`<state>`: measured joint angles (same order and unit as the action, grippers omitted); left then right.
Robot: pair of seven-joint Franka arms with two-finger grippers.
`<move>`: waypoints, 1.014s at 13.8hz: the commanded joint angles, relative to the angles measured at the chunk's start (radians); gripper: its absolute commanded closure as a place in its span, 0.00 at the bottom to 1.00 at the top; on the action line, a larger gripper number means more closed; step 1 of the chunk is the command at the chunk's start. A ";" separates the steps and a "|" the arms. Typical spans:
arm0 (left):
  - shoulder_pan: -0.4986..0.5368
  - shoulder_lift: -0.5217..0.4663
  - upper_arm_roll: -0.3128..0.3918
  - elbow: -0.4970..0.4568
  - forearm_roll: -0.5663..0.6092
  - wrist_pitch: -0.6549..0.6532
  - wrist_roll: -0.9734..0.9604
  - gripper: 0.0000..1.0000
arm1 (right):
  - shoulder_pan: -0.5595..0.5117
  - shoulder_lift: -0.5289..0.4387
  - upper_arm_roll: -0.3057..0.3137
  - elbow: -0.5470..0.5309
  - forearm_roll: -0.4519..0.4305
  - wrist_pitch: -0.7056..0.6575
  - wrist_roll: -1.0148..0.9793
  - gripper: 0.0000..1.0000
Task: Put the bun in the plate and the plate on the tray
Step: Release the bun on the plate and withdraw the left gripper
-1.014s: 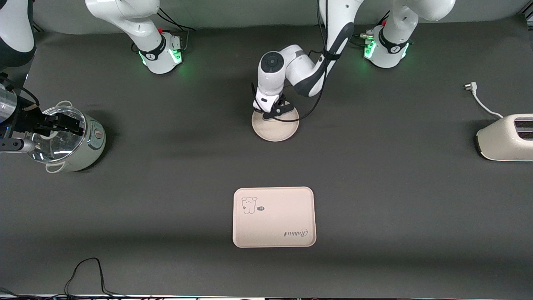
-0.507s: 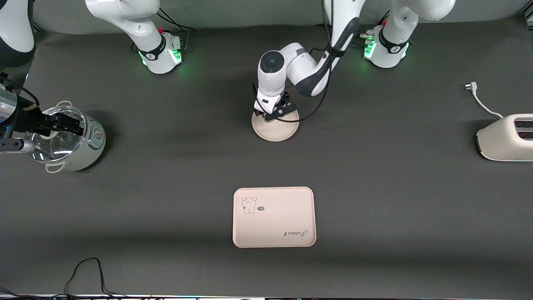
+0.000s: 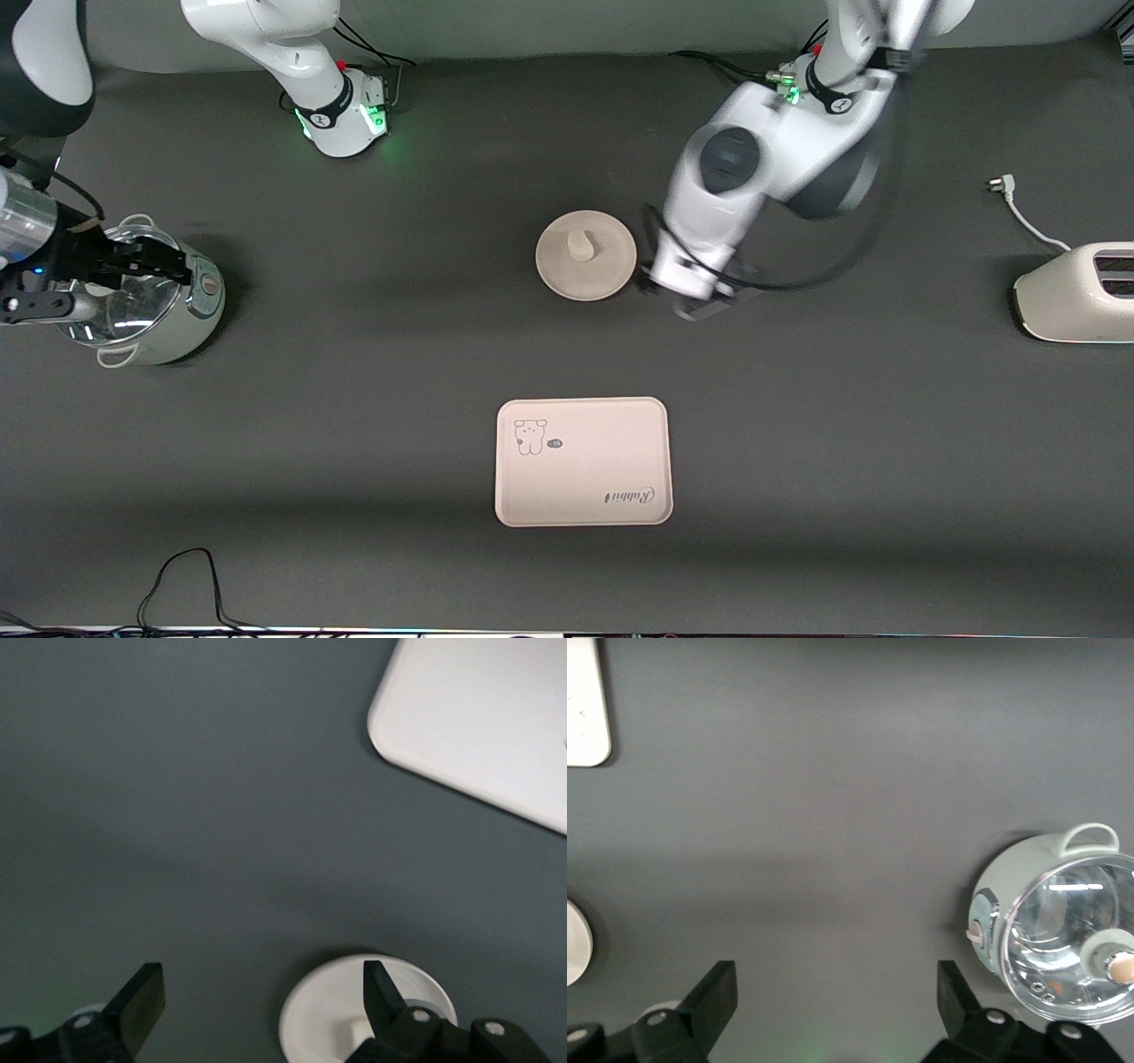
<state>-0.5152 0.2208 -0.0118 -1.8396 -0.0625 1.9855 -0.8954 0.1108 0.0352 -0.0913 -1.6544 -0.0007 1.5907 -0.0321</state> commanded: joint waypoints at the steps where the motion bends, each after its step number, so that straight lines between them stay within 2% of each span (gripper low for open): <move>1: 0.169 0.006 -0.016 0.052 0.003 -0.077 0.224 0.00 | 0.117 -0.041 -0.004 -0.028 -0.018 -0.003 0.075 0.00; 3: 0.314 0.005 -0.017 0.081 0.001 -0.091 0.407 0.00 | 0.209 -0.052 -0.002 -0.028 -0.012 -0.008 0.161 0.00; 5: 0.397 0.005 -0.008 0.115 0.025 -0.160 0.547 0.00 | 0.323 -0.052 -0.002 -0.028 0.004 -0.008 0.289 0.00; 7: 0.446 -0.020 -0.002 0.118 0.096 -0.166 0.601 0.00 | 0.438 -0.051 -0.002 -0.028 0.059 0.003 0.471 0.00; 9: 0.492 -0.026 -0.002 0.131 0.124 -0.159 0.605 0.00 | 0.541 -0.044 -0.002 -0.028 0.065 0.027 0.575 0.00; 11: 0.532 -0.017 -0.002 0.170 0.142 -0.159 0.656 0.00 | 0.639 -0.037 -0.002 -0.037 0.108 0.075 0.700 0.00; 13: 0.557 -0.032 -0.002 0.206 0.142 -0.195 0.716 0.00 | 0.719 -0.037 -0.002 -0.068 0.117 0.118 0.725 0.00; 14: 0.557 -0.050 -0.004 0.236 0.139 -0.255 0.717 0.00 | 0.748 -0.038 -0.002 -0.080 0.123 0.132 0.724 0.00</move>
<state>0.0268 0.2070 -0.0021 -1.6522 0.0659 1.8206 -0.2135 0.8052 0.0090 -0.0788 -1.6966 0.1006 1.6837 0.6666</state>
